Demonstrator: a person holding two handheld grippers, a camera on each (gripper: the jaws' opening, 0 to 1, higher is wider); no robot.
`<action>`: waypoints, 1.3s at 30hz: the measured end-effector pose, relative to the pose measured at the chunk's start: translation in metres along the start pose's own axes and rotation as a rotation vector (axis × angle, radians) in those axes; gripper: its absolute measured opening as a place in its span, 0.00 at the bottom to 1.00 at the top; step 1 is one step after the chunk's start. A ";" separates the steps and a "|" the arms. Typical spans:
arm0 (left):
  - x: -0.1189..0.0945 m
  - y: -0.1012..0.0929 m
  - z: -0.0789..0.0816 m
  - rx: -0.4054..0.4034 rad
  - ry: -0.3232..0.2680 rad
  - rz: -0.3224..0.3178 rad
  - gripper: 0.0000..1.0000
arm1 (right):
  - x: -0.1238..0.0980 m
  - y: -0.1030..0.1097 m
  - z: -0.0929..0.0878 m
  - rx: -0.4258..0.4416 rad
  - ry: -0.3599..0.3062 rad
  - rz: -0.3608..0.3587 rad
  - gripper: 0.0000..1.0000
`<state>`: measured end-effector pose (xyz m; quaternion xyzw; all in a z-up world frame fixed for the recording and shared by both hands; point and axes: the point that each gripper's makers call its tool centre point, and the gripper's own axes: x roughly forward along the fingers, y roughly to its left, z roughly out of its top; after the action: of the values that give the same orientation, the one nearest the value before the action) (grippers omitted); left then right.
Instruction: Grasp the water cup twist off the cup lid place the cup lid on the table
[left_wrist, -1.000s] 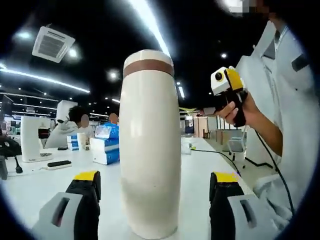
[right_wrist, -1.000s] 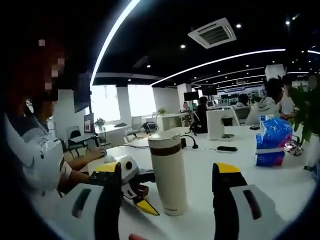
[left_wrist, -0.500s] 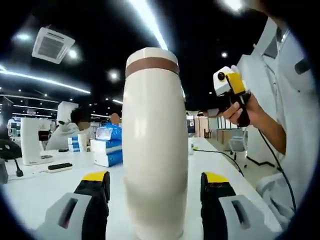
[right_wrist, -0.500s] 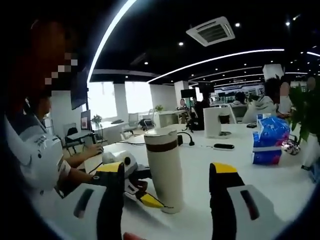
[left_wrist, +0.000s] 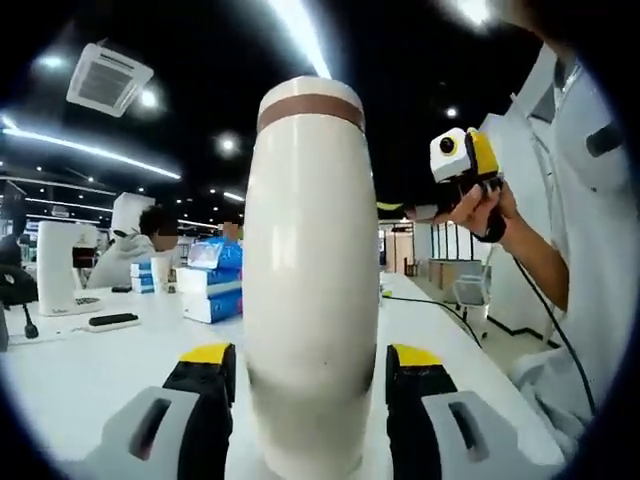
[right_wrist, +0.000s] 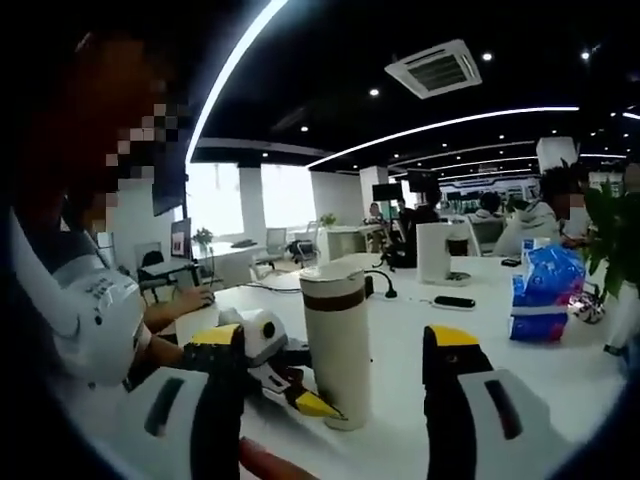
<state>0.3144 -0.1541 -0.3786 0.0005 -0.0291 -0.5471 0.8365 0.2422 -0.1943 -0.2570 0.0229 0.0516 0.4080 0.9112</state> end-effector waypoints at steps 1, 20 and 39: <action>0.000 0.000 0.000 0.008 -0.003 0.002 0.57 | 0.001 0.001 0.000 -0.013 0.005 0.006 0.74; -0.001 0.001 0.003 0.019 -0.020 0.000 0.50 | 0.072 0.010 0.026 -0.129 -0.033 -0.020 0.70; 0.001 0.001 0.003 0.017 -0.029 -0.007 0.50 | 0.090 -0.003 0.017 -0.066 -0.007 0.004 0.46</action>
<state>0.3154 -0.1544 -0.3751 -0.0002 -0.0461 -0.5496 0.8342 0.3061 -0.1298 -0.2470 -0.0059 0.0349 0.4114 0.9108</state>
